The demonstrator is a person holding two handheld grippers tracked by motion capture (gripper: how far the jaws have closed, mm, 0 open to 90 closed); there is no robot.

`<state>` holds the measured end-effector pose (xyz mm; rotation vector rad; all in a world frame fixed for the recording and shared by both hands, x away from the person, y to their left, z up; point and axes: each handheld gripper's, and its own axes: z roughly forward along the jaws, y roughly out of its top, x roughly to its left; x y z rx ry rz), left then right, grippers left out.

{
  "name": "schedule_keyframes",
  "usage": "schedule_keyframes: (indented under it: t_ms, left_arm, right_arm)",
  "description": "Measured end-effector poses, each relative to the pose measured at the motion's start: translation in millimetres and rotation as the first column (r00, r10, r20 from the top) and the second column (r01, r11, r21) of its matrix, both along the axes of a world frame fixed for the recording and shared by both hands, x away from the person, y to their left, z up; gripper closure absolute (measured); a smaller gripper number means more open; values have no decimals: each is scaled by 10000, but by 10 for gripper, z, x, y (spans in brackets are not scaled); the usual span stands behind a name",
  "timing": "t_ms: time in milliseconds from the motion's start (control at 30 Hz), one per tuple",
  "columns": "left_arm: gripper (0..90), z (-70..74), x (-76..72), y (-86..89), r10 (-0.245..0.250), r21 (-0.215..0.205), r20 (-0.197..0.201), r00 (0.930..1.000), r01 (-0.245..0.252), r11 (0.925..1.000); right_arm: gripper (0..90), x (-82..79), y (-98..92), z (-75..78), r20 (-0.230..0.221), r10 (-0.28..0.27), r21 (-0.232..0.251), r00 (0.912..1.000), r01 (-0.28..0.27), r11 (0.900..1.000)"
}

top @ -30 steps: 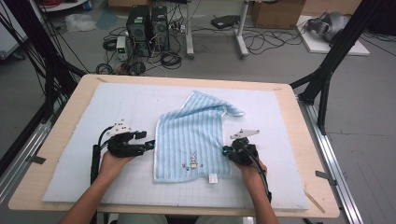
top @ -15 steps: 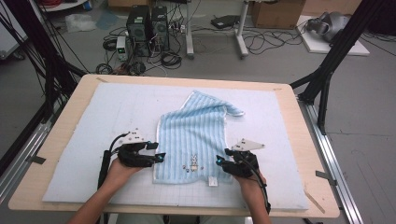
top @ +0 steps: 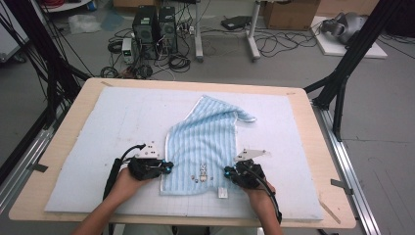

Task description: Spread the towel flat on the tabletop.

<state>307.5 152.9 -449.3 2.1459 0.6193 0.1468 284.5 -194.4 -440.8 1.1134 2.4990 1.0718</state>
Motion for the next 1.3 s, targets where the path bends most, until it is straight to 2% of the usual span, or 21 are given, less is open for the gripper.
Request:
schedule_keyframes:
  t_ms: [133, 300, 433, 467, 533, 600, 633, 667, 700, 767, 800, 867, 900, 967, 1033, 1067, 1133, 1233, 1267, 1300]
  left_arm:
    - [859, 2, -95, -4, -506, -143, -368, 9980, 501, 9986]
    - [856, -1, -212, -31, -789, -237, -498, 9956, 778, 9967]
    - [850, 9, -286, -31, -1220, -316, -618, 9906, 1202, 9922]
    - [836, 21, -287, -20, -1185, -314, -591, 9912, 1168, 9927]
    - [751, 54, -259, 11, -791, -628, -504, 9956, 759, 9951]
    - [649, 94, -203, 54, -125, -938, -251, 9996, 101, 9955]
    - [597, 119, -158, 86, 323, -1129, -109, 9994, -334, 9930]
    - [535, 131, -132, 102, 649, -1330, -96, 9978, -656, 9889]
    - [493, 142, -95, 128, 963, -1614, -99, 9953, -966, 9822]
    - [476, 167, -8, 183, 1318, -1799, -47, 9913, -1305, 9750]
    - [467, 180, 52, 209, 1545, -1870, -94, 9879, -1535, 9703]
    - [455, 198, 137, 236, 1862, -1923, -40, 9825, -1834, 9640]
    - [452, 214, 191, 250, 2111, -1940, 48, 9775, -2062, 9591]
    - [451, 231, 270, 273, 2338, -2014, 139, 9722, -2263, 9530]
    - [449, 247, 352, 291, 2672, -2013, 218, 9634, -2576, 9451]
    - [442, 255, 383, 299, 2879, -2087, 236, 9574, -2769, 9380]
    - [438, 278, 447, 321, 3143, -2318, 204, 9491, -3013, 9249]
    - [426, 310, 540, 345, 3471, -2698, 77, 9378, -3323, 9038]
    - [425, 317, 571, 351, 3503, -2737, 44, 9366, -3358, 9013]
    - [422, 318, 595, 350, 3599, -2846, 39, 9330, -3440, 8948]
  right_arm:
    - [860, -166, -60, 19, -339, 365, 27, 9988, -365, 9993]
    - [859, -381, -140, 25, -484, 913, 71, 9947, -910, 9958]
    - [856, -533, -165, 45, -666, 1134, -25, 9913, -1138, 9935]
    - [845, -545, -162, 54, -662, 1179, -72, 9908, -1186, 9929]
    - [780, -540, -160, 84, -500, 1106, 47, 9926, -1105, 9939]
    - [709, -491, -161, 136, -64, 710, 455, 9975, -706, 9965]
    - [677, -456, -152, 165, 324, 483, 567, 9983, -500, 9971]
    - [662, -399, -131, 190, 746, 221, 702, 9970, -273, 9972]
    - [647, -358, -116, 200, 944, 113, 753, 9955, -184, 9970]
    - [613, -223, -51, 203, 1299, -236, 895, 9913, 120, 9959]
    - [609, -150, -9, 195, 1233, -404, 1036, 9915, 276, 9942]
    - [605, 26, 112, 151, 1146, -413, 976, 9926, 301, 9948]
    - [606, 81, 155, 126, 1080, -320, 962, 9936, 216, 9951]
    - [626, 202, 274, 53, 816, -19, 518, 9967, -23, 9987]
    - [705, 268, 361, -20, 530, 427, -19, 9977, -426, 9991]
    - [753, 264, 378, -35, 656, 451, -77, 9968, -447, 9990]
    - [848, 249, 365, -21, 496, 634, -30, 9968, -633, 9980]
    - [863, 196, 332, 4, 233, 1209, -216, 9924, -1204, 9925]
    - [864, 177, 314, 15, 76, 1472, -259, 9891, -1470, 9888]
    - [864, 152, 294, 24, -42, 1778, -291, 9841, -1779, 9836]
